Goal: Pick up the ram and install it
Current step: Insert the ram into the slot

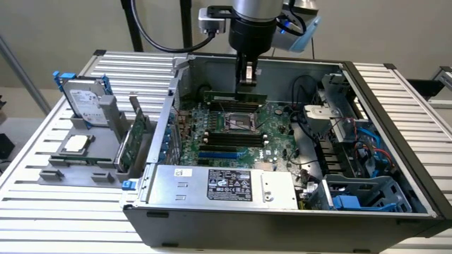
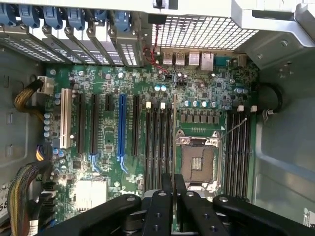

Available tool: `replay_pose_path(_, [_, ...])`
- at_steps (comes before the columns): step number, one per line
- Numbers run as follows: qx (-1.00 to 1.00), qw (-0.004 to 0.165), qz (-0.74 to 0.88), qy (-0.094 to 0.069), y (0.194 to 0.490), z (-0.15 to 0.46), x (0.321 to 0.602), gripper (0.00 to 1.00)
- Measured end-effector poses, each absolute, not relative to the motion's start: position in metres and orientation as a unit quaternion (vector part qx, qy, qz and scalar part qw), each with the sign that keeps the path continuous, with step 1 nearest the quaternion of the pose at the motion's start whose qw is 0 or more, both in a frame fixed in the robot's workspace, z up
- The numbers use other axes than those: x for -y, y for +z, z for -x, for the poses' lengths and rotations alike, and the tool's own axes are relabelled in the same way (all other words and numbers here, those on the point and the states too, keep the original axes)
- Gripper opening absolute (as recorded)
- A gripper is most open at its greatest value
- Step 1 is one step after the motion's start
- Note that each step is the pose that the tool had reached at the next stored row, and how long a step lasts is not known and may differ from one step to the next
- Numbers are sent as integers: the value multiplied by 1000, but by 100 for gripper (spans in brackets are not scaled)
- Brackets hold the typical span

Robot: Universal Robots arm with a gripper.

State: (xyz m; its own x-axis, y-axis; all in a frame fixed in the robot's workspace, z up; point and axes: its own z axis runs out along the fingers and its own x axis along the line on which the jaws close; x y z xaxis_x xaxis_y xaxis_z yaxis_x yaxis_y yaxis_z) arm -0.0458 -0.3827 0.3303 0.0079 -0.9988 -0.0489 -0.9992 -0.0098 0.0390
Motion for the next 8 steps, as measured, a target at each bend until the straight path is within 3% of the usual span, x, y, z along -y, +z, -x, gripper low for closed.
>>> replay_pose_path(8, [-704, -1, 710, 35, 330, 45, 383, 0])
